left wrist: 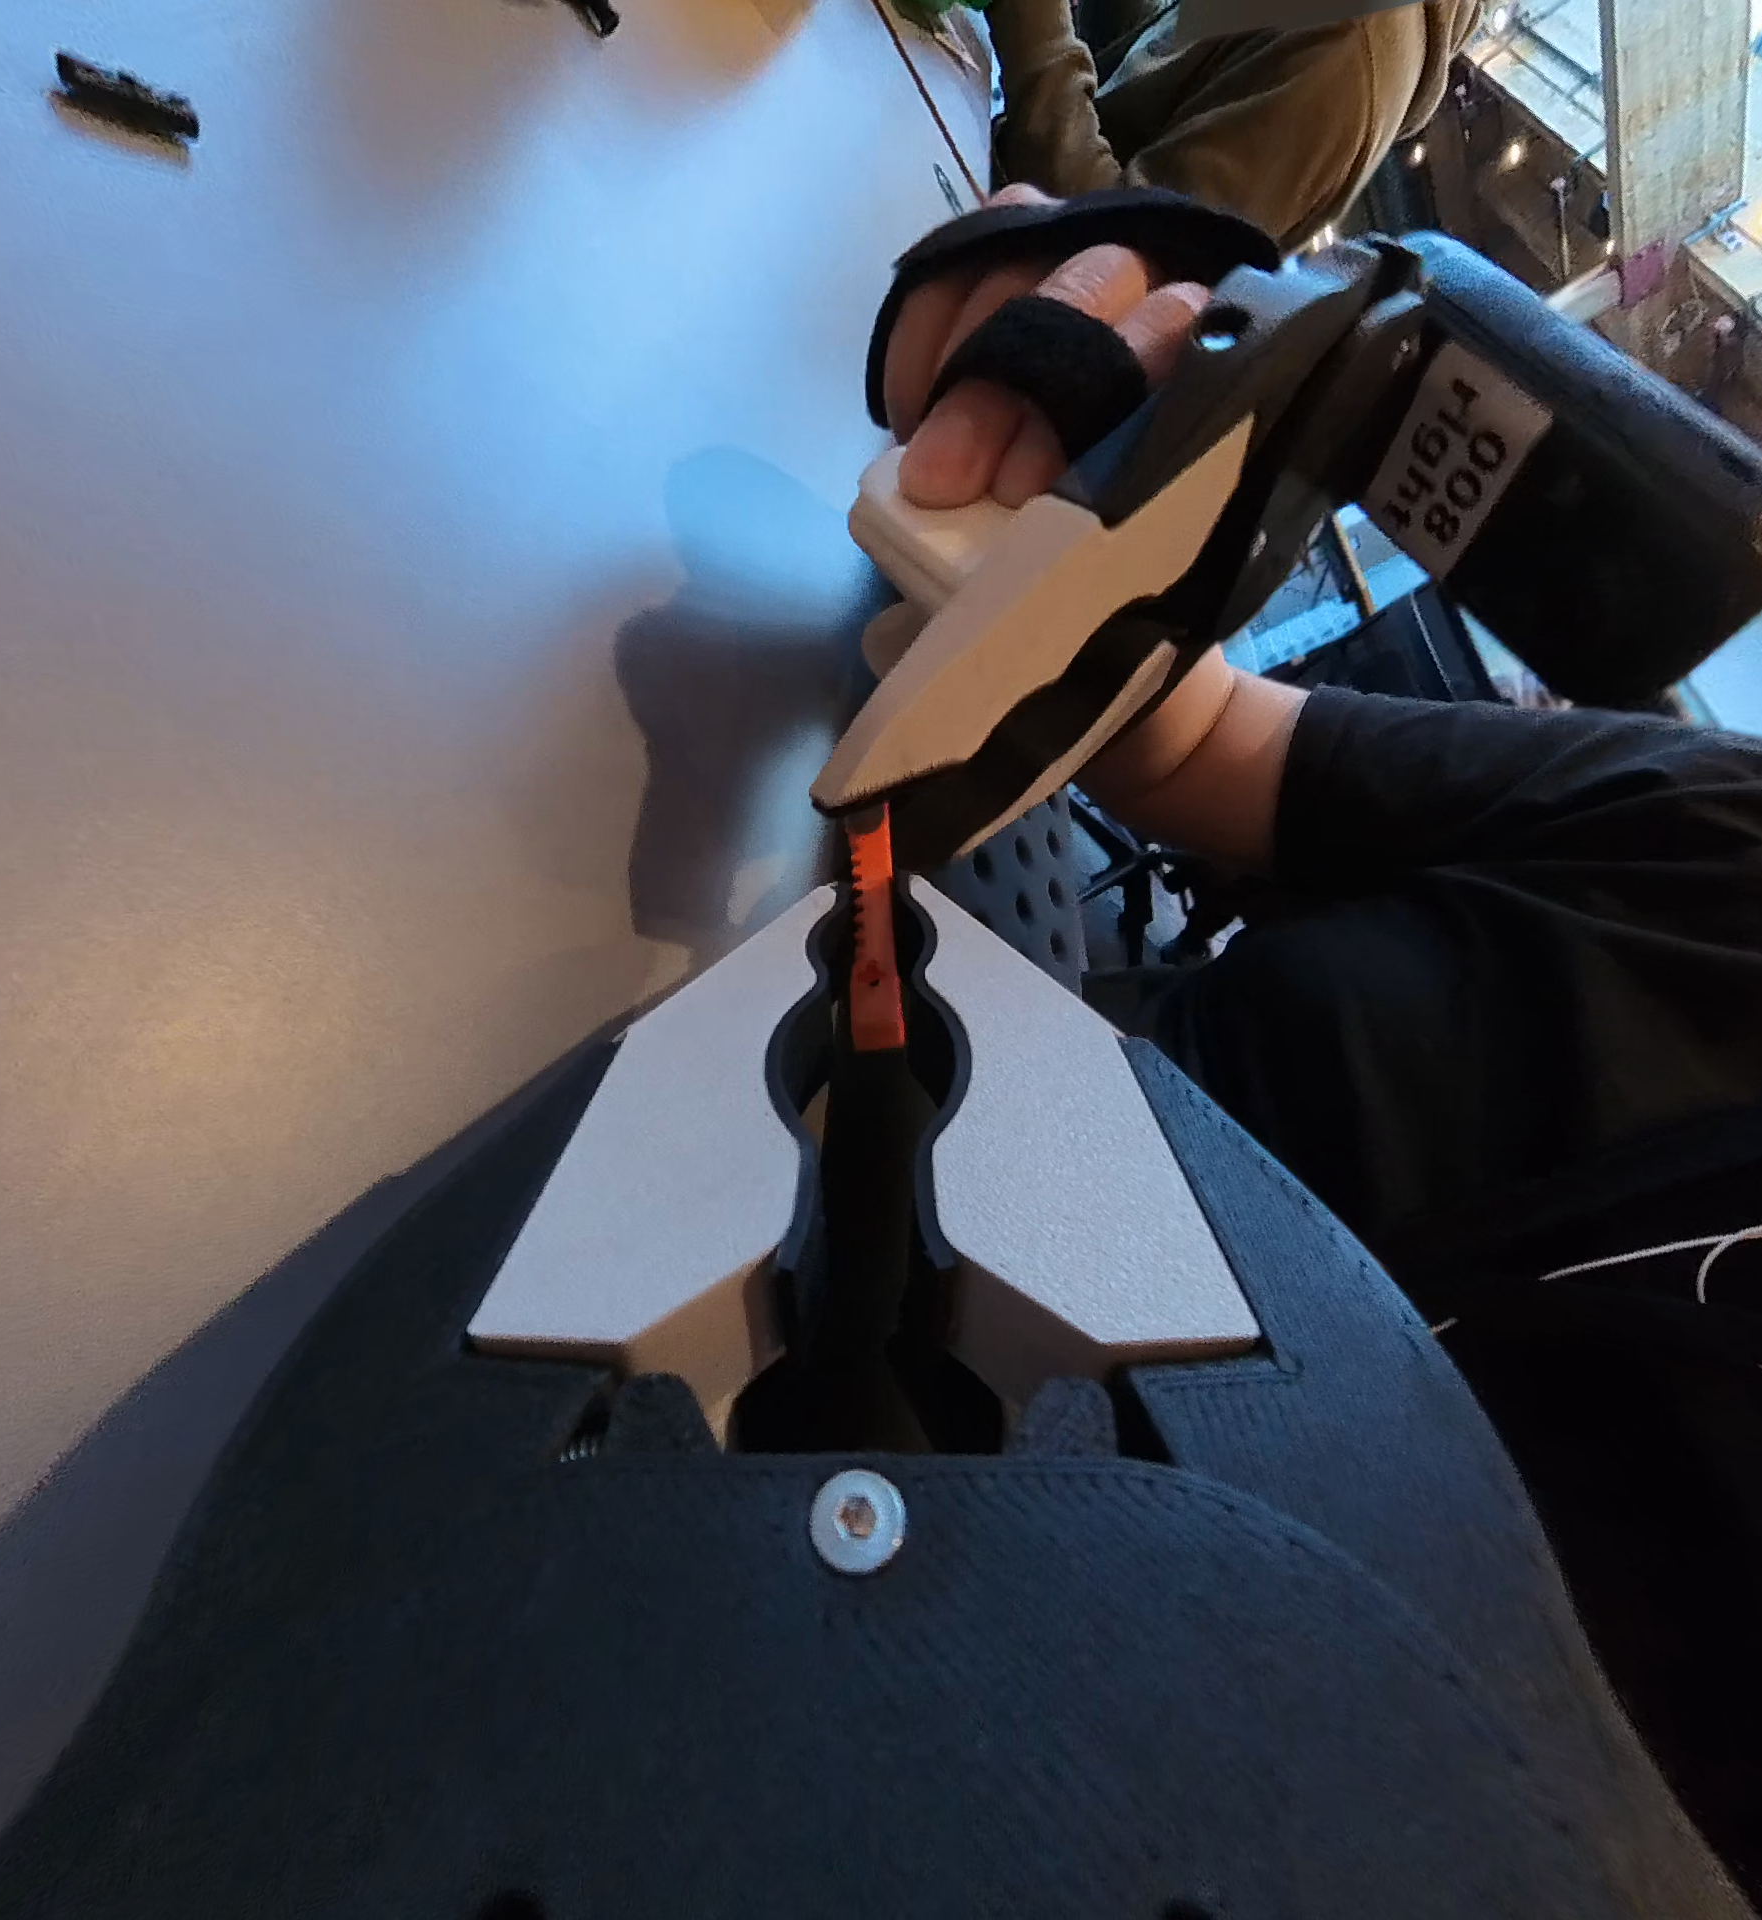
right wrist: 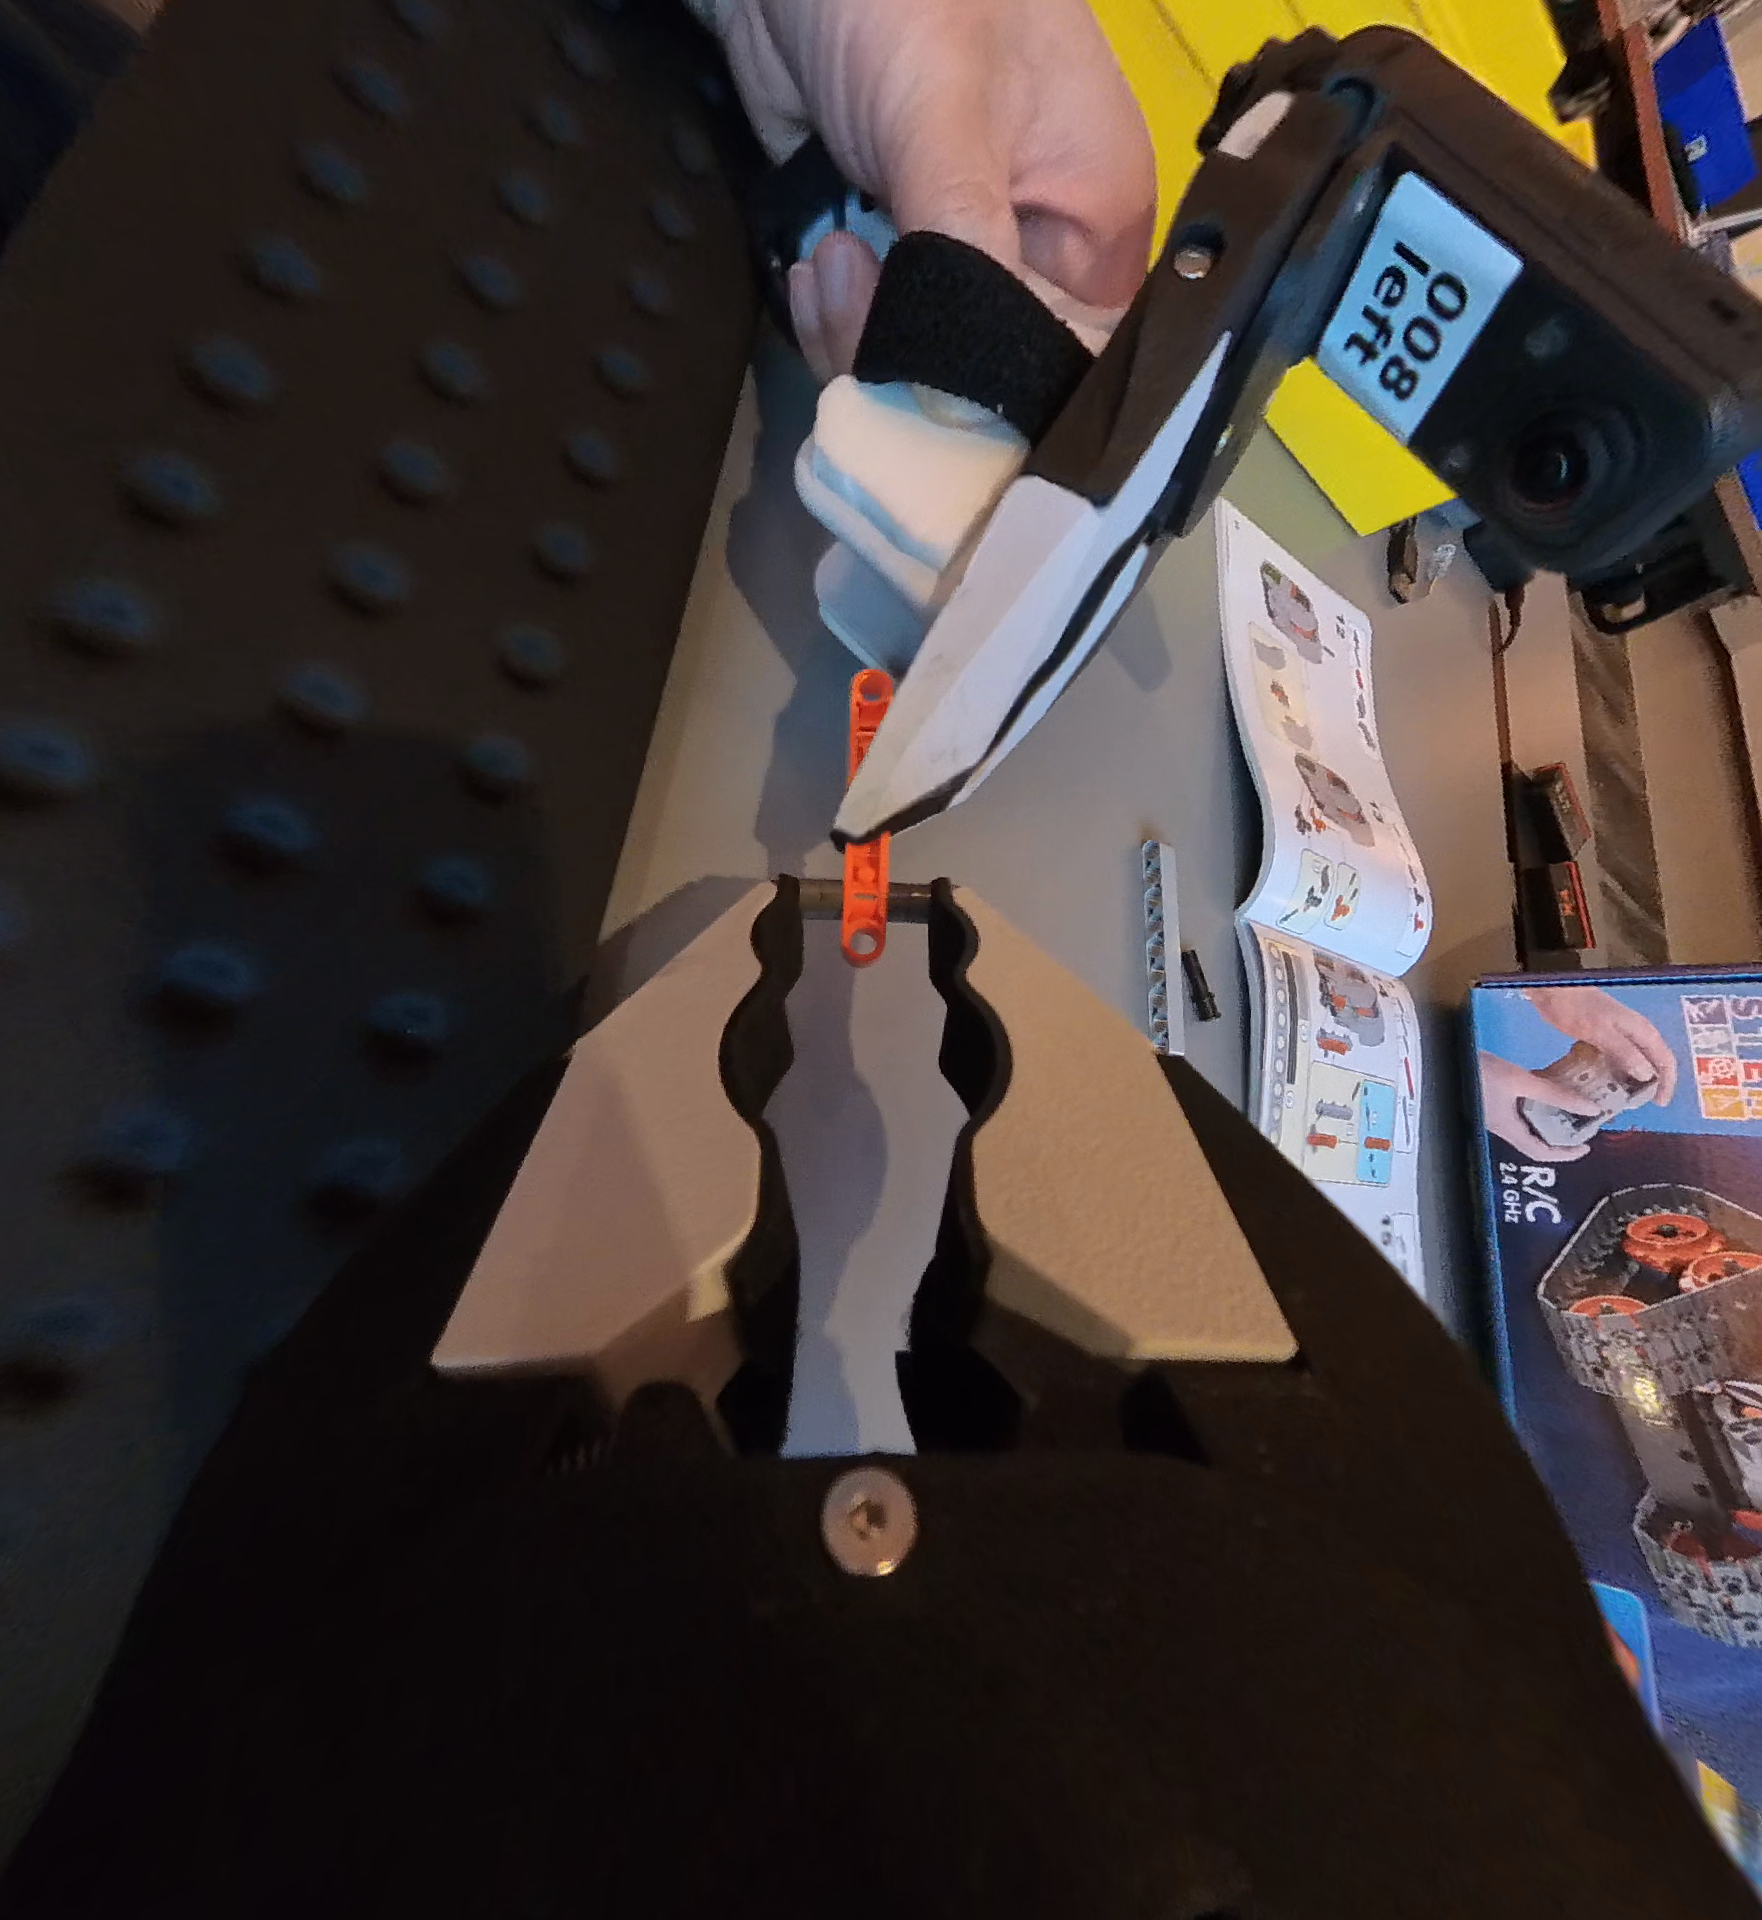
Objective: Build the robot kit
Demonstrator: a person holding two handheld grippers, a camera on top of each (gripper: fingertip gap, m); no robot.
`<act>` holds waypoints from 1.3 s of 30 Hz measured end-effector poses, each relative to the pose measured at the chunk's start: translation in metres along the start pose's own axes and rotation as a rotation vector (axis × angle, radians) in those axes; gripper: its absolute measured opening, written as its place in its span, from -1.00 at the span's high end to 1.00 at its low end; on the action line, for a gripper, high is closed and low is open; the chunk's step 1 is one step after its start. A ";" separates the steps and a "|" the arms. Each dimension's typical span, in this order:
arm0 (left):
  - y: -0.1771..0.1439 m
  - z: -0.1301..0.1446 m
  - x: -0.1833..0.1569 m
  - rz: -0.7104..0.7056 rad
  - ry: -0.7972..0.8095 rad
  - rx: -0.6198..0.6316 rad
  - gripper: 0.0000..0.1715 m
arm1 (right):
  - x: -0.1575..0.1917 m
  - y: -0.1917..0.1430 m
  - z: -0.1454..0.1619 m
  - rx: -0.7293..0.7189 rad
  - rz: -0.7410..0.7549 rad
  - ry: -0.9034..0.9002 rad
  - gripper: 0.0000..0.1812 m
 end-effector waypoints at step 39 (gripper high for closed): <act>-0.022 0.003 0.042 0.031 -0.486 -0.075 0.95 | -0.017 -0.005 0.009 -0.120 0.048 0.155 0.81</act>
Point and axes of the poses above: each gripper's, where its closed fingertips meet, y out along the fingers, z out of its underside, x = y × z across the jaws, the point moved 7 cm from there along -y, back along the fingers, and after that the axes turned 12 degrees about -z, right-handed, at the moved point
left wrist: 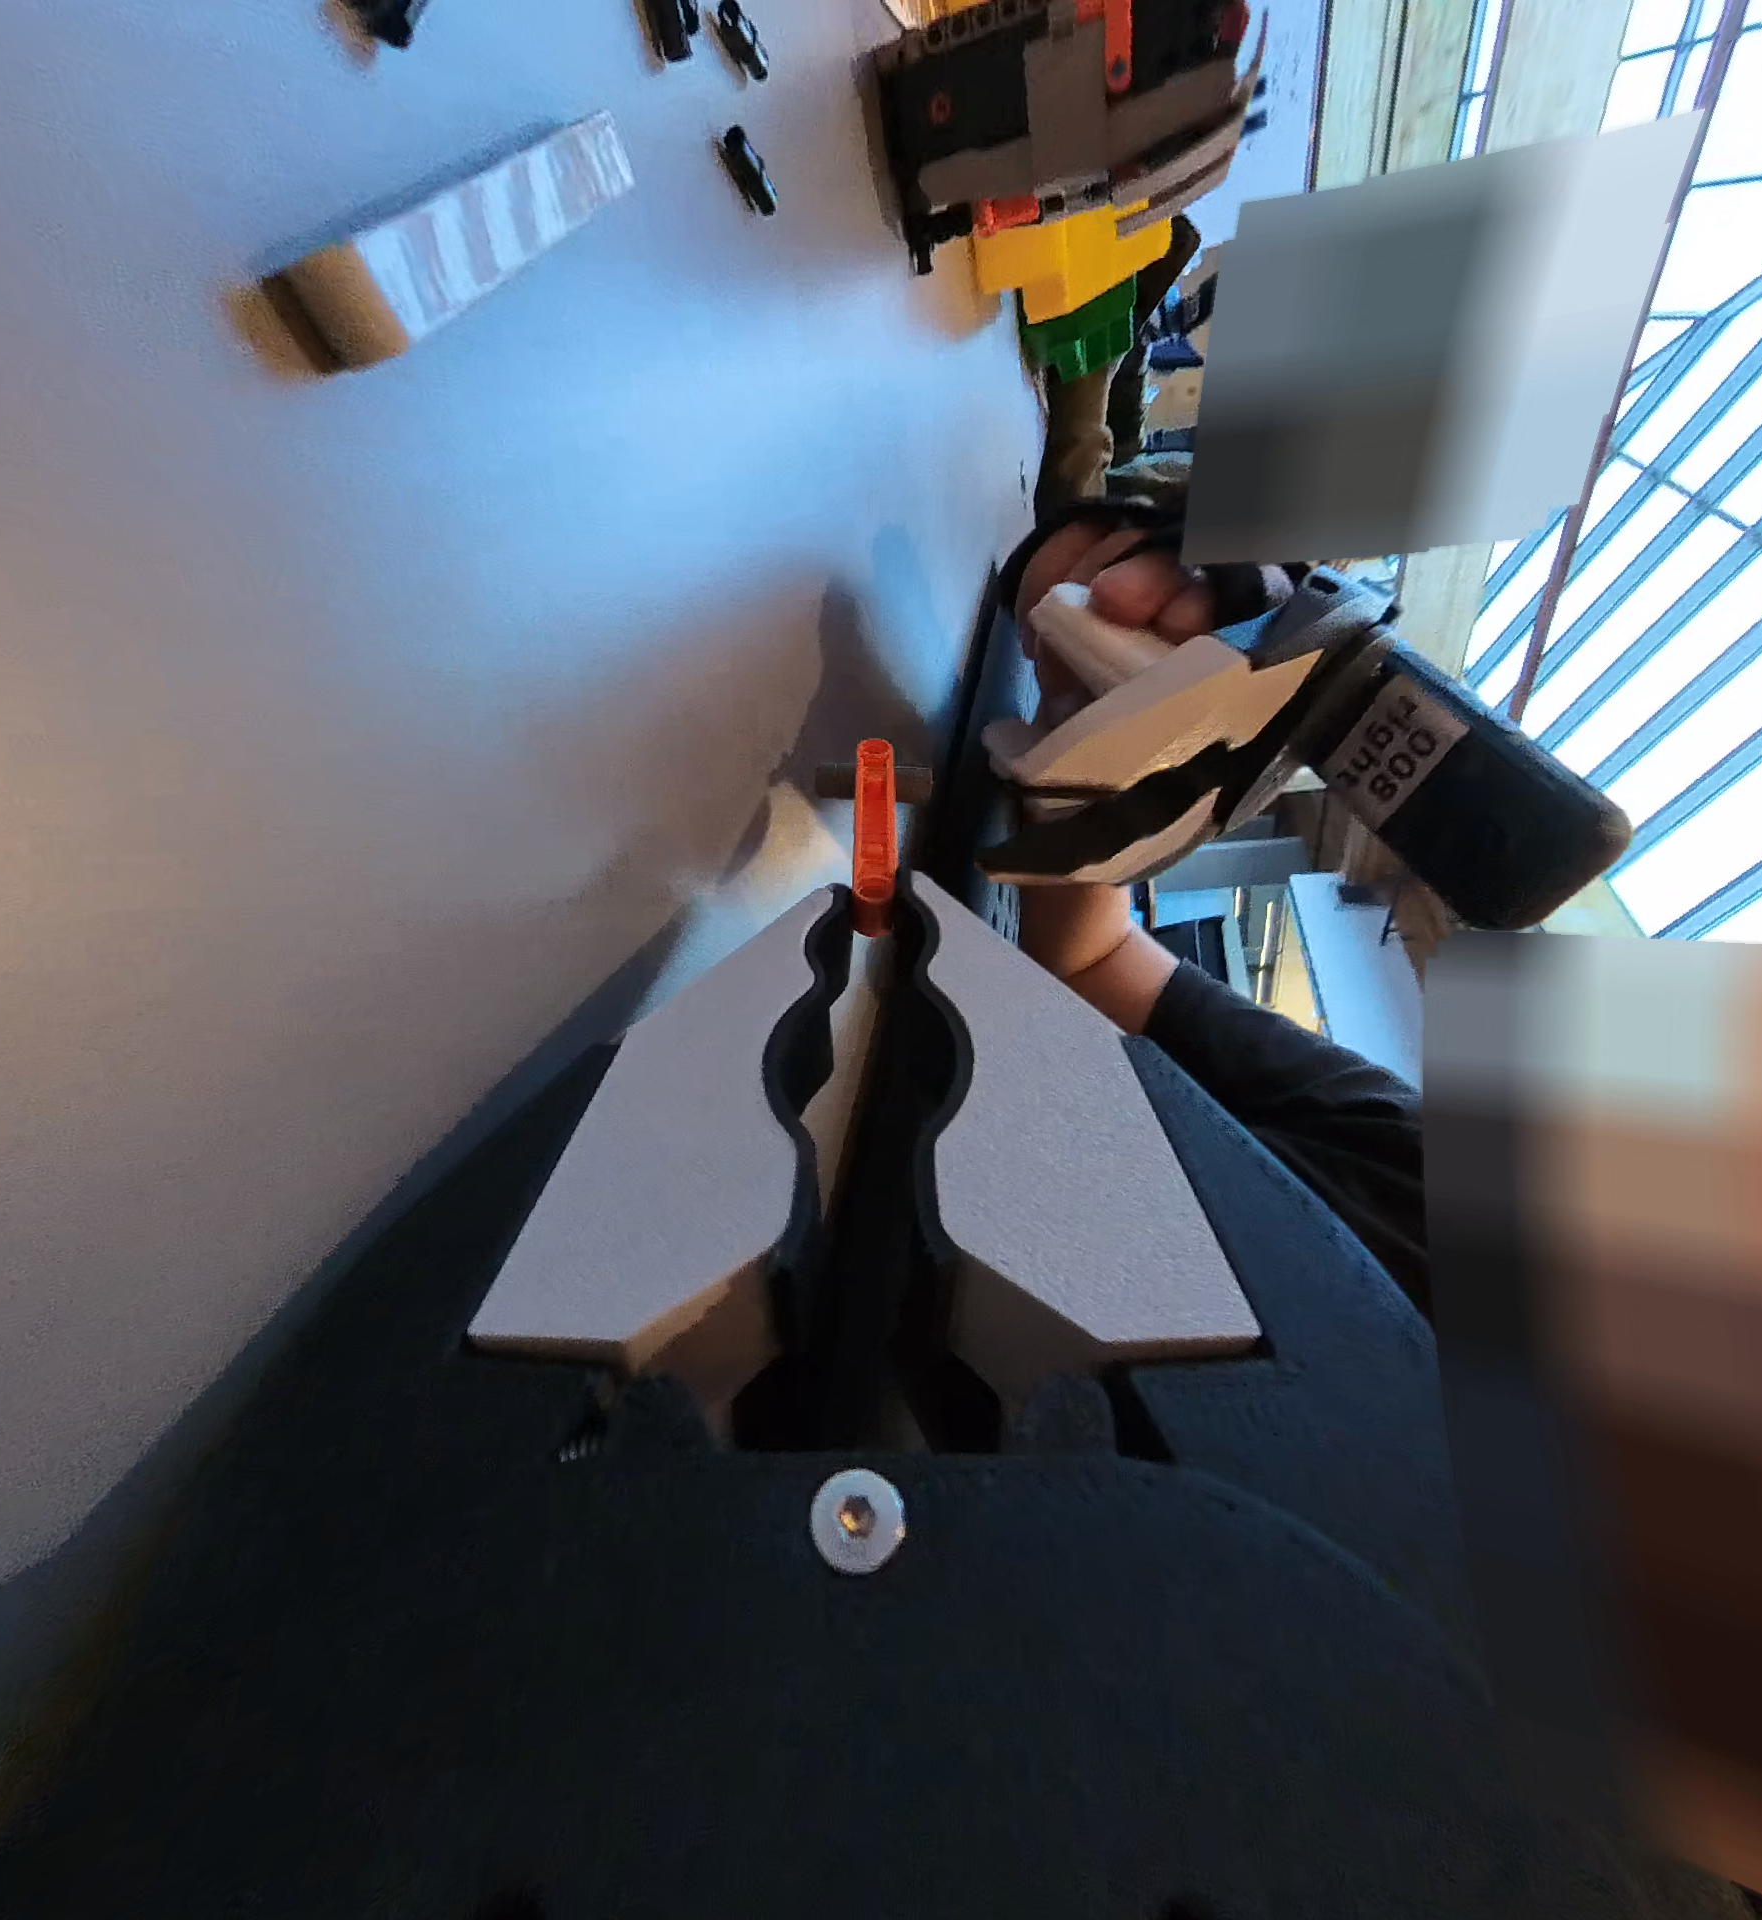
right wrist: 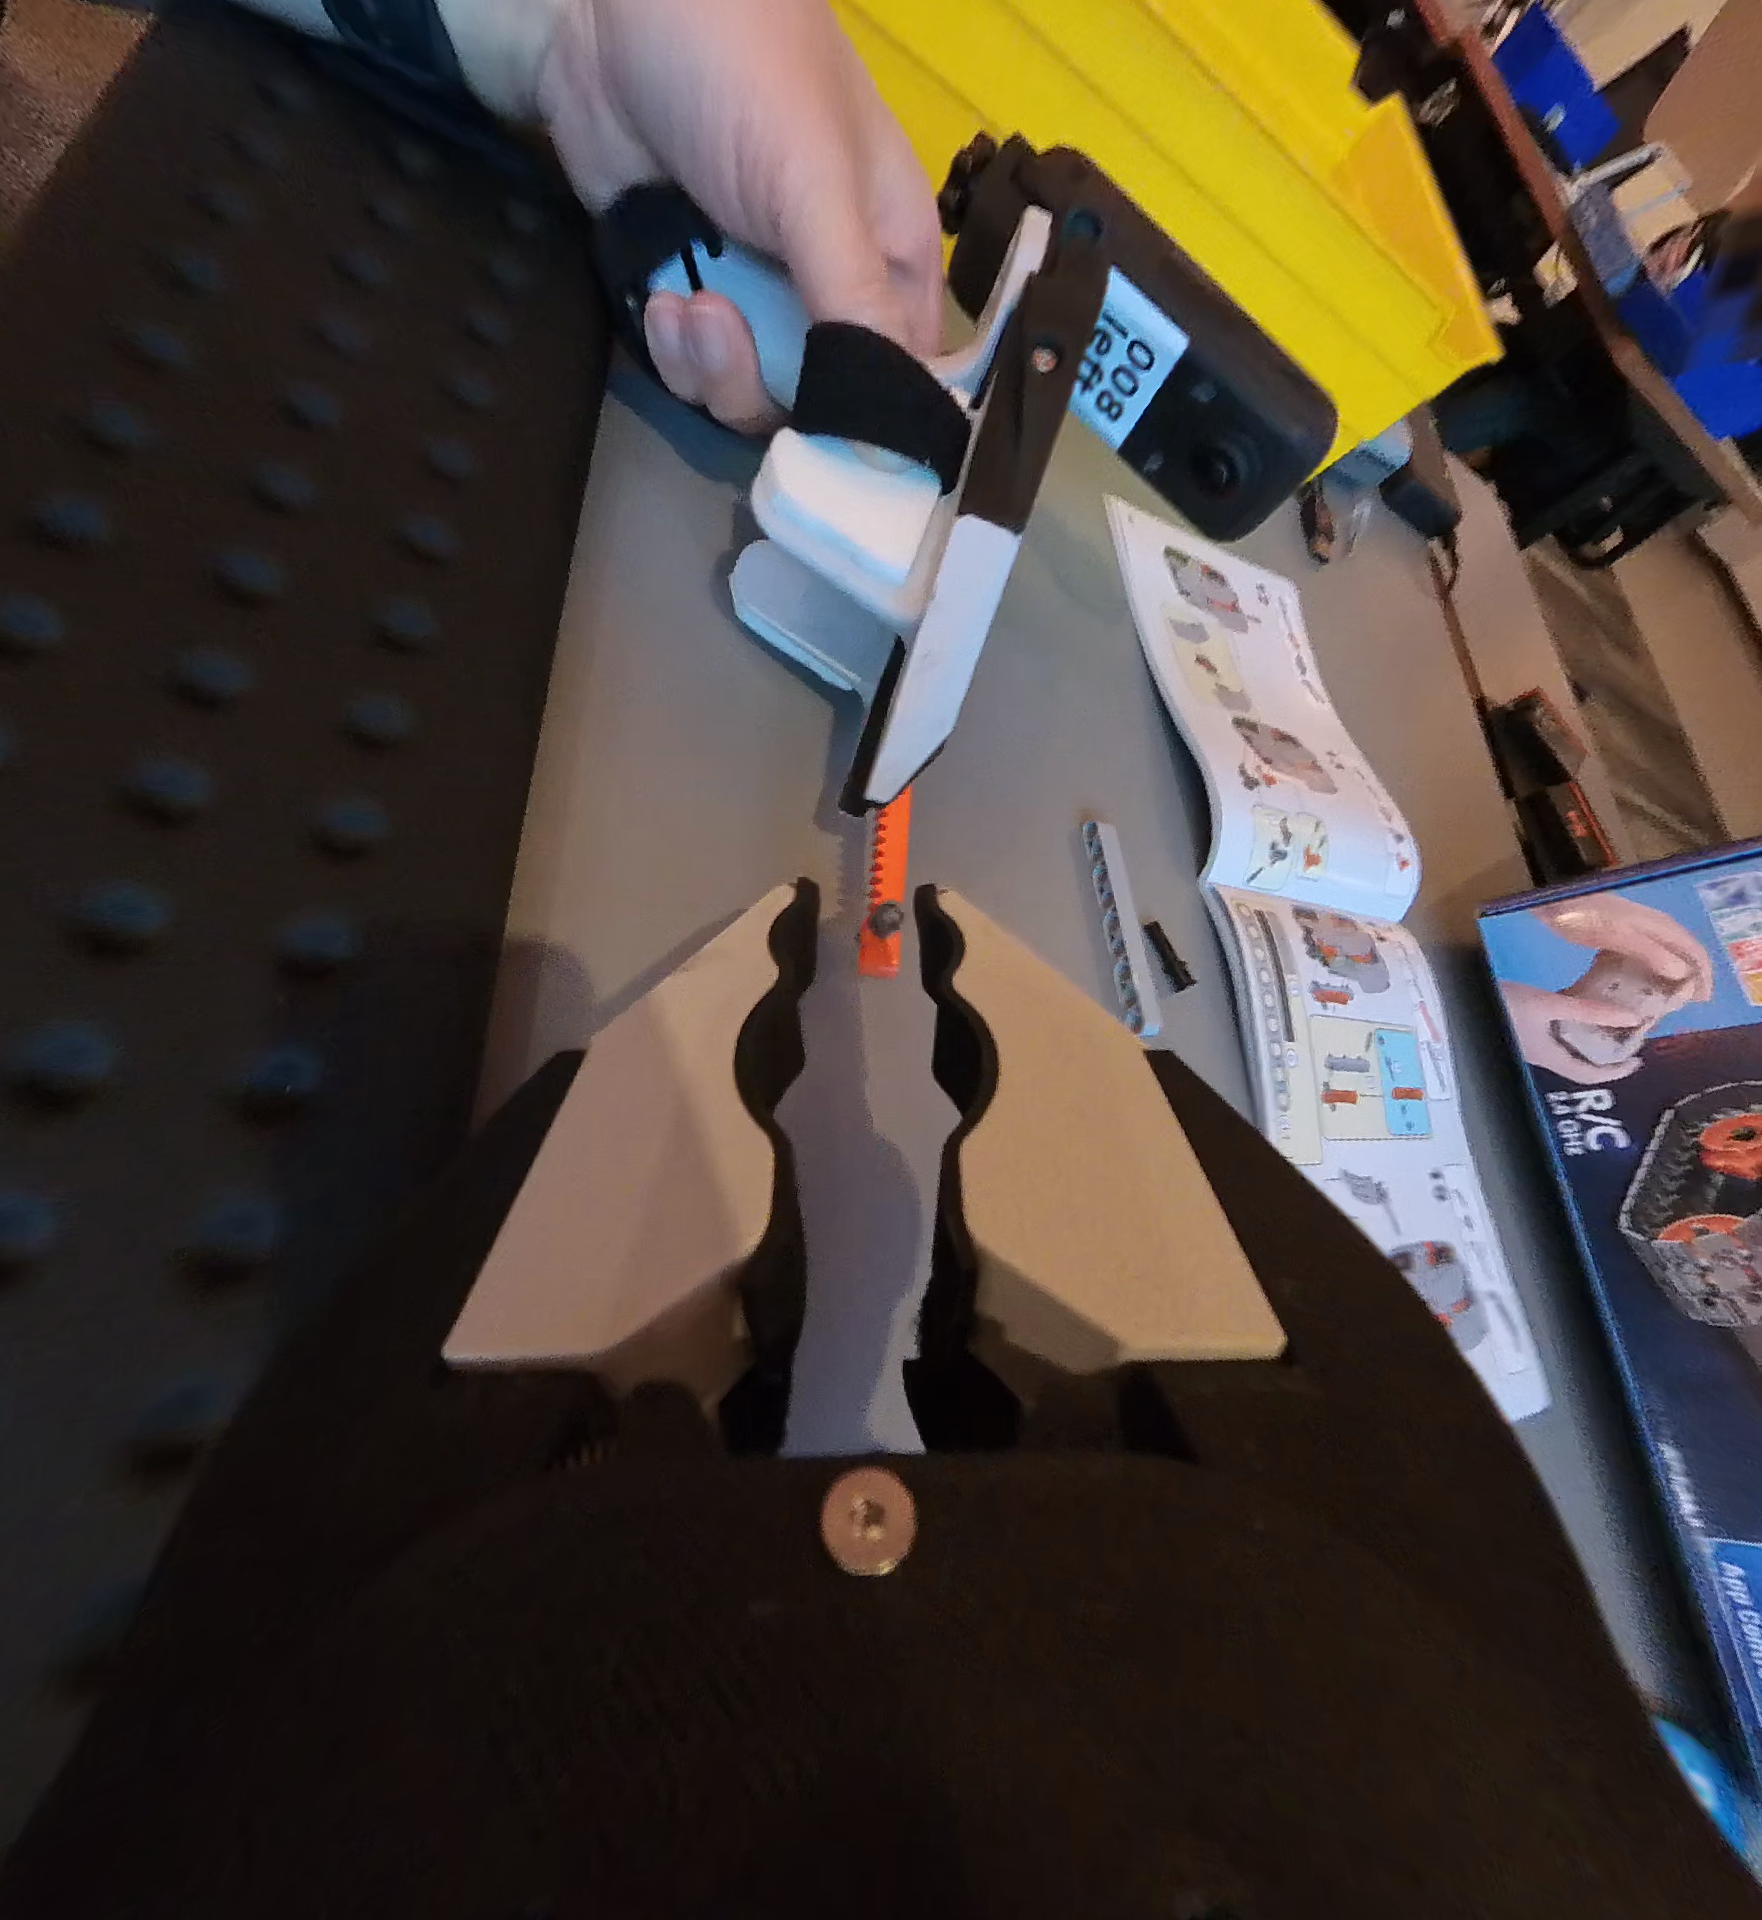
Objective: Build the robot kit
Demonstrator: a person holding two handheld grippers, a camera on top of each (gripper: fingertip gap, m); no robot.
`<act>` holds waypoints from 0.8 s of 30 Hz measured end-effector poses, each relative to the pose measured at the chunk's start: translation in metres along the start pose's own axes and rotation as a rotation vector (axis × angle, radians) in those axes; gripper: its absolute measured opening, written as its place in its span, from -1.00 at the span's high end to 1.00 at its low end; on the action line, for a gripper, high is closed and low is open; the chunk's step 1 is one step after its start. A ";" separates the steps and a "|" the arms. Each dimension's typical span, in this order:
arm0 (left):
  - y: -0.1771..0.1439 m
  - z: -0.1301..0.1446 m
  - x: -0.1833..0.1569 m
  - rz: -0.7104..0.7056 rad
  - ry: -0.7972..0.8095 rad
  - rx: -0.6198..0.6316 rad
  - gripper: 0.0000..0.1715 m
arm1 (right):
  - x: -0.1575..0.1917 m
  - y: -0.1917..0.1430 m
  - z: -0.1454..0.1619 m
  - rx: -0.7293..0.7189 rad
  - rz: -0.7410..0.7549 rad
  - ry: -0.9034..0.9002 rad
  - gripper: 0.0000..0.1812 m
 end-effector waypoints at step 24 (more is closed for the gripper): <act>-0.008 -0.006 -0.021 -0.361 0.774 -0.099 0.50 | -0.027 0.022 0.018 0.024 -0.155 0.353 0.95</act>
Point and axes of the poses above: each gripper's, where its closed fingertips meet, y out along the fingers, z out of its underside, x = y × z across the jaws, the point moved 7 cm from there along -y, back along the fingers, and after that the axes turned 12 degrees about -z, right-handed, at the moved point
